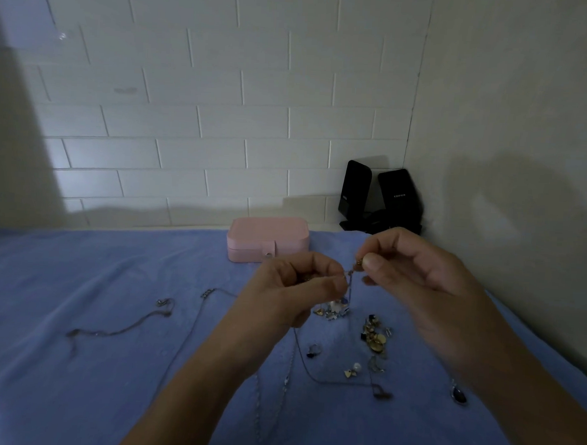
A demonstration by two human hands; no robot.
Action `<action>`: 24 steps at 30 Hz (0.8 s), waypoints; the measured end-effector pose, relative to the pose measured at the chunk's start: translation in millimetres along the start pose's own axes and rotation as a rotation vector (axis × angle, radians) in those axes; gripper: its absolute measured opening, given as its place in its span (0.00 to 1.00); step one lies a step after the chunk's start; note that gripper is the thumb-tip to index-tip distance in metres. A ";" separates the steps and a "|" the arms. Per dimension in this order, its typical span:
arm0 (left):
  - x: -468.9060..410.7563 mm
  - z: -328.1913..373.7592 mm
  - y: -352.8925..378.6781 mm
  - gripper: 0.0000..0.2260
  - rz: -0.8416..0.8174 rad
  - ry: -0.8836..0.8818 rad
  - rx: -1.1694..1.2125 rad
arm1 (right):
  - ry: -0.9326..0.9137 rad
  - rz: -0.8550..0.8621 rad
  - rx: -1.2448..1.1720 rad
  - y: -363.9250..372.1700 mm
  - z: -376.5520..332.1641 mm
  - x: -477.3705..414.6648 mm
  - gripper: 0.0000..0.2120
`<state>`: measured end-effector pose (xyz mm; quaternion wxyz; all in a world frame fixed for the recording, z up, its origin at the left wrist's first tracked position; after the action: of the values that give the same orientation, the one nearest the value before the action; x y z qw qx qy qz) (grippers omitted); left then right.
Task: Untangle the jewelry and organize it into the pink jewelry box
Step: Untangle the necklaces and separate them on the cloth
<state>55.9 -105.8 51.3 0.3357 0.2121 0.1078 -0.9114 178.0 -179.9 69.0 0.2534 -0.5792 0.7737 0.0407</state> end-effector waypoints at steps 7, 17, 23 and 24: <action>0.1 -4.4 4.5 0.05 -0.120 -0.082 0.023 | -0.004 0.010 -0.129 0.8 -2.1 0.4 0.07; 2.9 -17.0 14.5 0.06 -0.310 -0.236 0.054 | 0.035 0.155 -0.184 -6.7 0.7 -1.5 0.08; 3.2 -24.4 14.2 0.04 -0.279 -0.281 0.029 | 0.234 0.160 -0.286 -6.1 11.0 -2.6 0.12; 3.3 -25.0 14.3 0.04 -0.276 -0.285 0.031 | 0.285 0.139 -0.352 -4.6 13.9 -3.6 0.12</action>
<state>70.9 -110.0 26.9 0.2164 0.0692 0.0732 -0.9711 187.7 -173.3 59.6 0.0334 -0.5595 0.8208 0.1102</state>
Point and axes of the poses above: each hand's wrist, its own x-axis away from the middle knuckle, its own y-axis out of the palm, z = x × y, the point moved 5 cm from there along -x, towards the middle knuckle, and after that the axes turned 7 degrees about y, right-handed, at the moved point
